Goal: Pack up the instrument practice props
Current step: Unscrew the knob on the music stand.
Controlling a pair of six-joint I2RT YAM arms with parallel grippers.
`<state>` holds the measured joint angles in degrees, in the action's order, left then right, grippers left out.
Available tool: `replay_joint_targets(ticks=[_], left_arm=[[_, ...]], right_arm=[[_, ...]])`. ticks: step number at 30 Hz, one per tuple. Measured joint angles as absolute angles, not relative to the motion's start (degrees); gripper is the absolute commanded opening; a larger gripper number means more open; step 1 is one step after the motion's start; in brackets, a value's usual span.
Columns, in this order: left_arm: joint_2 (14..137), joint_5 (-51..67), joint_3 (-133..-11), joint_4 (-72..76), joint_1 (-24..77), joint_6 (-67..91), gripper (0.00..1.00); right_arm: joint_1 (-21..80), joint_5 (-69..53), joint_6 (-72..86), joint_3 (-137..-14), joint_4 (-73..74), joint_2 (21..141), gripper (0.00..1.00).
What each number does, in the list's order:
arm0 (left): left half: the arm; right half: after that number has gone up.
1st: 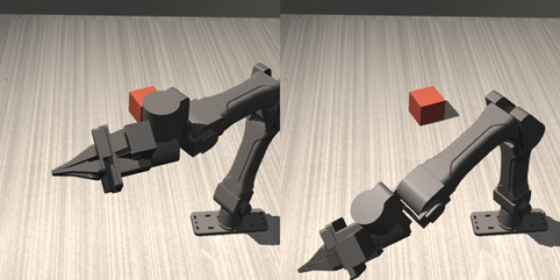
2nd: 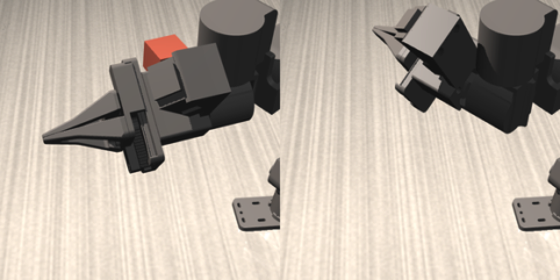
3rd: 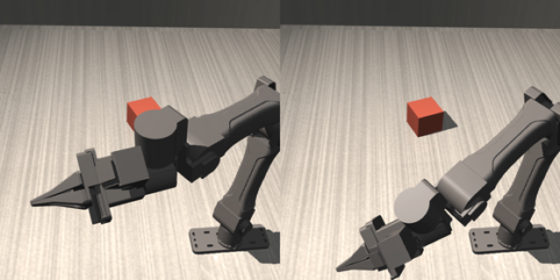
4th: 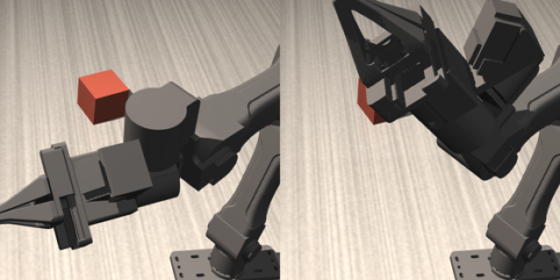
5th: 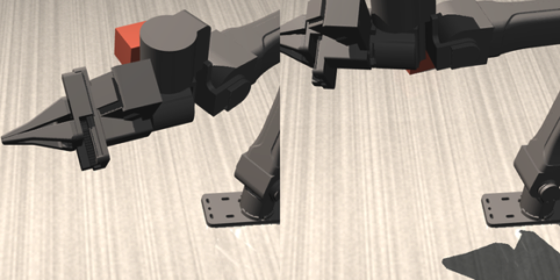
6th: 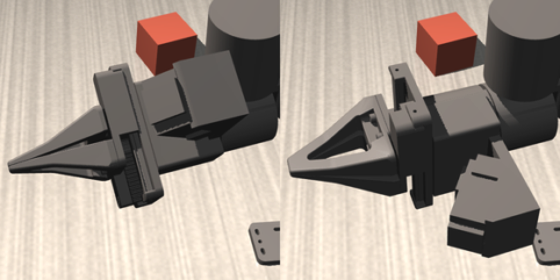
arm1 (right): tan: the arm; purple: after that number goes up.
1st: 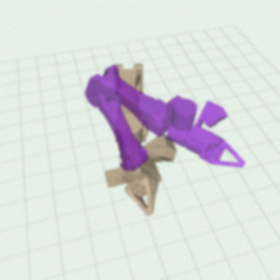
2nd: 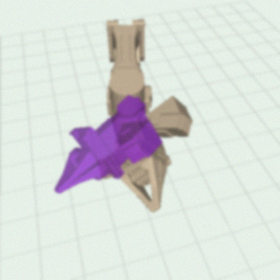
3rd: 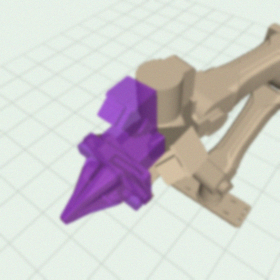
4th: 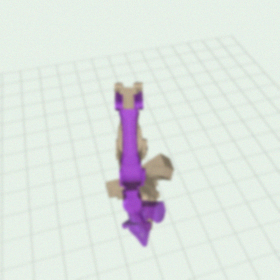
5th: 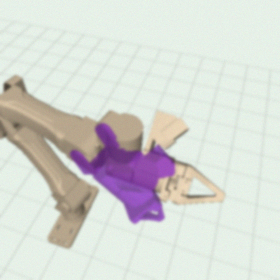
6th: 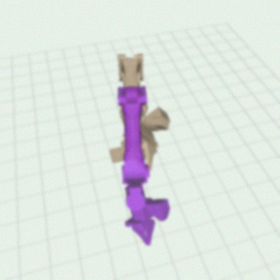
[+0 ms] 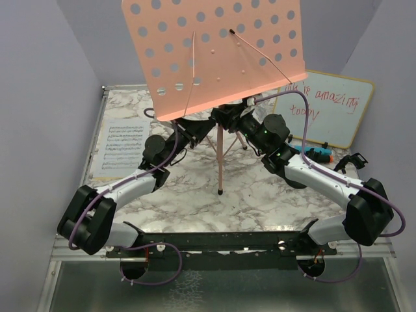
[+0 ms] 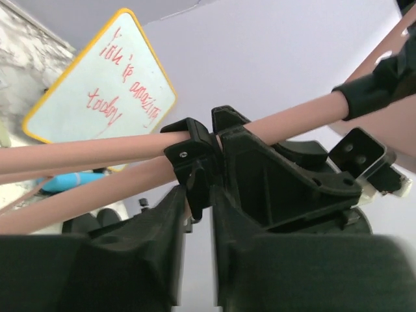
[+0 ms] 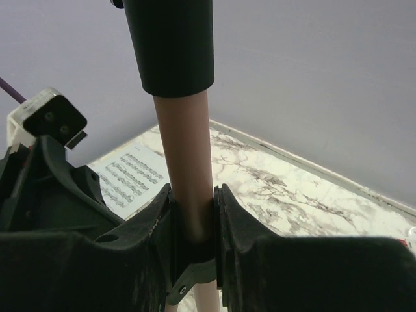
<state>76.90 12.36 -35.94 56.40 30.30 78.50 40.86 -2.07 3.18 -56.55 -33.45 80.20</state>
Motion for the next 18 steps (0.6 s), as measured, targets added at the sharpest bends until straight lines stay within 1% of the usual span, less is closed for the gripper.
replay_joint_targets(ticks=[3, 6, 7, 9, 12, 15, 17, 18], left_arm=[[74.8, 12.6, -35.9, 54.4, 29.8, 79.2, 0.57], [69.9, 12.6, -35.5, 51.2, 29.1, 74.5, 0.7], [68.4, 12.7, -35.3, 51.0, 28.8, 72.5, 0.73], [65.2, 13.1, -35.1, 51.0, 27.6, 67.5, 0.75], [63.1, 15.3, -35.2, 51.8, 24.3, 61.5, 0.83], [64.6, 19.2, -36.8, 51.5, 21.0, 56.2, 0.88], [66.5, 22.0, -38.4, 51.1, 19.8, 53.3, 0.96], [67.3, 23.3, -39.1, 51.0, 19.3, 52.1, 0.98]], right_arm=[[40.9, -2.1, 3.1, -56.5, -34.0, 80.4, 0.0], [40.9, -2.2, 3.1, -56.1, -35.0, 80.5, 0.0], [40.9, -2.2, 3.0, -56.0, -35.2, 80.5, 0.0], [40.9, -2.6, 3.0, -55.8, -35.7, 80.7, 0.0], [40.9, -3.1, 2.8, -55.2, -36.6, 80.7, 0.01], [40.9, -3.6, 2.7, -55.1, -37.0, 80.7, 0.01], [40.9, -3.8, 2.6, -55.0, -37.1, 80.7, 0.01], [40.9, -3.9, 2.6, -55.0, -37.3, 80.7, 0.0]])
